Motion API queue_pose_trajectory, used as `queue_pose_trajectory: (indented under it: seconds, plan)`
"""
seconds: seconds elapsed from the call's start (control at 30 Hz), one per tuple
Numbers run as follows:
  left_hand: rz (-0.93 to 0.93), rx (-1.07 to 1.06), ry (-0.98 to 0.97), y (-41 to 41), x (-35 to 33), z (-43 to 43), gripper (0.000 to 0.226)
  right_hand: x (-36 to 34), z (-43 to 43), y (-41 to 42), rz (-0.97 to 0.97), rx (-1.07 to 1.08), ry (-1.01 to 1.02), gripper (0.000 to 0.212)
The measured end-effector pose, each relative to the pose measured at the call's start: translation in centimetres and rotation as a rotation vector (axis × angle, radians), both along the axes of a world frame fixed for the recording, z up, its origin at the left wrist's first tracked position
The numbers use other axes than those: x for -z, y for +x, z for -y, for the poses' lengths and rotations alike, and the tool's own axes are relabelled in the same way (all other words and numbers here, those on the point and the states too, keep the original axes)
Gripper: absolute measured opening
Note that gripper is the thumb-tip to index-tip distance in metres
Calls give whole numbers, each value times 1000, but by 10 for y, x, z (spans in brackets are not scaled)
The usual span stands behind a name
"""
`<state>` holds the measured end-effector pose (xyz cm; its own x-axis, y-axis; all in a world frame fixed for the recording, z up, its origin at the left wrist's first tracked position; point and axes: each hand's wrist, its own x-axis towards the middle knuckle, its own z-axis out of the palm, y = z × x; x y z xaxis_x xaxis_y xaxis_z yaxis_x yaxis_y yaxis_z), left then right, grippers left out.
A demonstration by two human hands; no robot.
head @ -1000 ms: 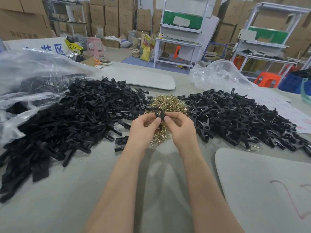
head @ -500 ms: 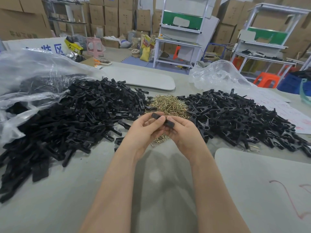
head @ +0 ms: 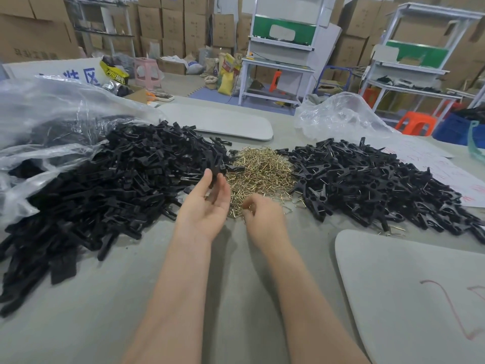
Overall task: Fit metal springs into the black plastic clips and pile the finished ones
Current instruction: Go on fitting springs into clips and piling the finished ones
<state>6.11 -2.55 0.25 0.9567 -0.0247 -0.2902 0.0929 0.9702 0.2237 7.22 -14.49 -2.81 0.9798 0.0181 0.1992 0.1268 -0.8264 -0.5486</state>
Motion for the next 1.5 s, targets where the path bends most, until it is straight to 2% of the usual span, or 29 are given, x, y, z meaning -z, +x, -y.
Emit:
queue_pose_trajectory:
  seconds: [0.13,0.23,0.37,0.43,0.63,0.8,0.87,0.9,0.93,1.03,1.1,1.3,1.5]
  plan:
    - [-52,13,89,2,3,2,13,-1,7,1,81,20,317,15]
    - [-33,47,15,1,2,4,10,-5,13,4,21,28,572,15]
    - [2,109,-39,-1,-1,6,7,-6,19,6,-54,24,618,22]
    - [10,127,-32,-1,-1,6,10,-5,19,6,-64,26,622,19]
    - [-13,117,342,1,4,8,8,-12,20,3,102,-14,559,20]
    - [14,133,694,3,8,15,4,-16,19,2,38,-28,920,18]
    - [50,168,775,2,8,18,5,-19,16,1,9,-19,1067,14]
    - [63,180,802,1,8,20,5,-19,15,0,16,-12,1079,13]
    - [72,182,819,0,8,22,5,-17,14,0,49,2,1007,12]
    - [87,152,832,-1,7,23,5,-12,11,-4,224,-6,536,23]
    - [85,128,852,-1,7,23,5,-12,9,-6,279,-44,379,30]
    - [49,55,918,2,10,23,6,-7,4,-2,361,-103,227,21]
    - [45,22,990,3,10,24,5,-7,4,-3,341,-64,260,20]
